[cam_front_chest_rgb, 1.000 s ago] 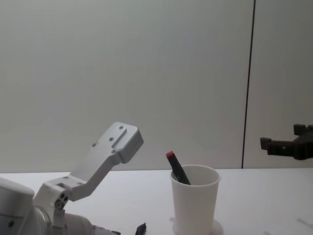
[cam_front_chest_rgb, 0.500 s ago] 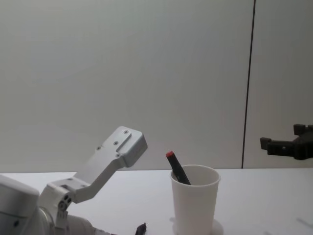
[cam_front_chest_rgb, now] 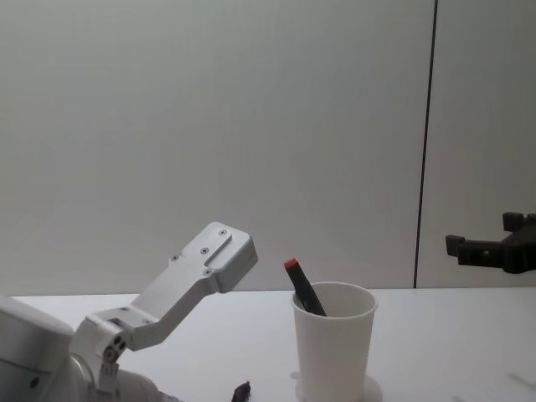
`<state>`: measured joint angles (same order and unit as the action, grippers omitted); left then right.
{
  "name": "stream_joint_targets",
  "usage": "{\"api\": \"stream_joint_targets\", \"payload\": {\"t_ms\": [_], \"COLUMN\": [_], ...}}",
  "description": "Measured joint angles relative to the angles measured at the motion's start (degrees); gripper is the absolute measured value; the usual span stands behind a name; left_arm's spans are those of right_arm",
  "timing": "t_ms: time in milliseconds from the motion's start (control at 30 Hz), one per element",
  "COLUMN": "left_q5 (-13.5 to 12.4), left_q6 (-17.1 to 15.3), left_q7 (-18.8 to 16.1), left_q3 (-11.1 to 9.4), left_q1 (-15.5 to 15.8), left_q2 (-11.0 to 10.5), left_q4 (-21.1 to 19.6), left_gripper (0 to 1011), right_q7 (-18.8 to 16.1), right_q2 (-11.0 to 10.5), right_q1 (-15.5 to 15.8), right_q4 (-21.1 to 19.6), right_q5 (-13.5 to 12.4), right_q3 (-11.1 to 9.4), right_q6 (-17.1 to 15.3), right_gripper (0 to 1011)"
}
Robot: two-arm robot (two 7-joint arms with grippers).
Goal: Place the pen into the pen holder.
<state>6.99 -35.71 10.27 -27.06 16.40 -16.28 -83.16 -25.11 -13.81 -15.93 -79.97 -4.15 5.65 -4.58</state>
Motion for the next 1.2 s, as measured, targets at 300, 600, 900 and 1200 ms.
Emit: {"api": "stream_joint_targets", "payload": {"t_ms": [300,600,900,1200], "left_q5": [-1.07,-1.40,-1.54,-1.95], "left_q6": [-0.32,-0.40,-0.29,-0.05], "left_q7": [0.60,0.95,1.35,2.02], "left_q3": [-0.03,0.02,0.08,0.15], "left_q1": [0.28,0.51,0.87,1.13], "left_q2": [0.20,0.54,1.03,1.29], "left_q4": [0.56,1.47,2.75,3.53], "left_gripper": [755,438,178,131], "right_q7": [0.00,0.00,0.00,0.00], "right_q2": [0.00,0.00,0.00,0.00], "right_q1": [0.00,0.00,0.00,0.00], "right_q4": [0.00,0.00,0.00,0.00], "right_q5": [0.00,0.00,0.00,0.00], "right_q3": [0.00,0.00,0.00,0.00], "right_q6": [0.00,0.00,0.00,0.00], "right_gripper": [1002,1002,1002,1002]}}
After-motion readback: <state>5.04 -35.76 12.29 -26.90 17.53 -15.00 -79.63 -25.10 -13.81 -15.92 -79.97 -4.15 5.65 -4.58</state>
